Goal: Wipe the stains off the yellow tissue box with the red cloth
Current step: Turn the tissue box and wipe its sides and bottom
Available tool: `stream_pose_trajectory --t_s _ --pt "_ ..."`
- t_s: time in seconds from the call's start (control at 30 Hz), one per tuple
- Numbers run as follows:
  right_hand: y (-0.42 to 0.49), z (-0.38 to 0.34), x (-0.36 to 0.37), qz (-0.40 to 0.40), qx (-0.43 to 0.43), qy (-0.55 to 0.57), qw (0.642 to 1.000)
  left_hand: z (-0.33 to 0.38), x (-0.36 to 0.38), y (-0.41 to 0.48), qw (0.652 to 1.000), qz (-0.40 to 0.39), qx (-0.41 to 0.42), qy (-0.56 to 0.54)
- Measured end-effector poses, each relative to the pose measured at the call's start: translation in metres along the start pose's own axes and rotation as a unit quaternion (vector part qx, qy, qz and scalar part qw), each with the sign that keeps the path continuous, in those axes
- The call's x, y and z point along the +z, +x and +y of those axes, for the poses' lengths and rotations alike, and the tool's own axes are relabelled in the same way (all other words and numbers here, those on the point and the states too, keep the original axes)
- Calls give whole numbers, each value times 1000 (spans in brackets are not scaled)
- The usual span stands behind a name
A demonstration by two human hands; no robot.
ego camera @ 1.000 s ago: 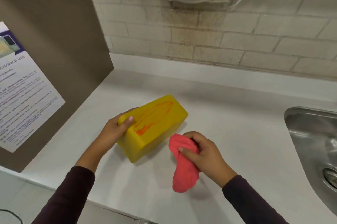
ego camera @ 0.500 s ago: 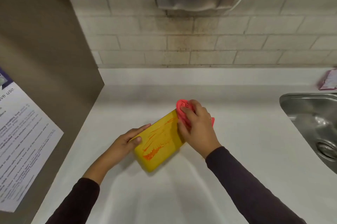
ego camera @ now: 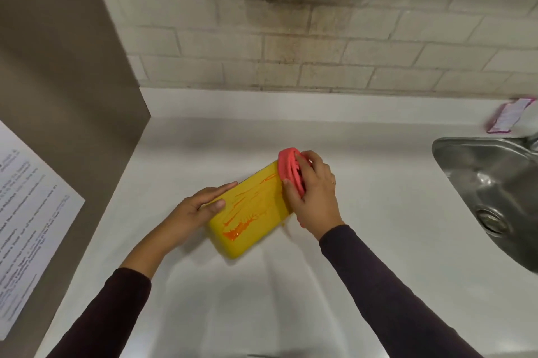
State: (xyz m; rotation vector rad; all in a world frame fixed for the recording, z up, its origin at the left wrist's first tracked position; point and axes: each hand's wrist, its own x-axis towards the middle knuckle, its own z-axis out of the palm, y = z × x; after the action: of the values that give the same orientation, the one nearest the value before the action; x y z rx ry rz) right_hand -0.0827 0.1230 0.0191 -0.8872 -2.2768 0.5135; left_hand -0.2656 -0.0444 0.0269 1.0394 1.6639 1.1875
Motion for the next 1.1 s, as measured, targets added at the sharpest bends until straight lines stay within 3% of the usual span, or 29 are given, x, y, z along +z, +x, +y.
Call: stream_pose_trajectory --t_s 0.2,0.4,0.77,0.97,1.1 --pt "4 4 11 18 -11 28 999 -1 13 -3 997 58 -15 -46" --pt "11 5 12 41 -62 -51 996 1 30 -2 979 175 -13 -104" --pt "-12 17 2 15 -114 -12 993 4 32 -3 973 199 -9 -116" --pt "17 -7 6 41 12 89 995 5 37 -8 979 178 9 -100" --pt "12 -16 8 4 -75 36 997 4 38 -9 977 188 -3 -101"
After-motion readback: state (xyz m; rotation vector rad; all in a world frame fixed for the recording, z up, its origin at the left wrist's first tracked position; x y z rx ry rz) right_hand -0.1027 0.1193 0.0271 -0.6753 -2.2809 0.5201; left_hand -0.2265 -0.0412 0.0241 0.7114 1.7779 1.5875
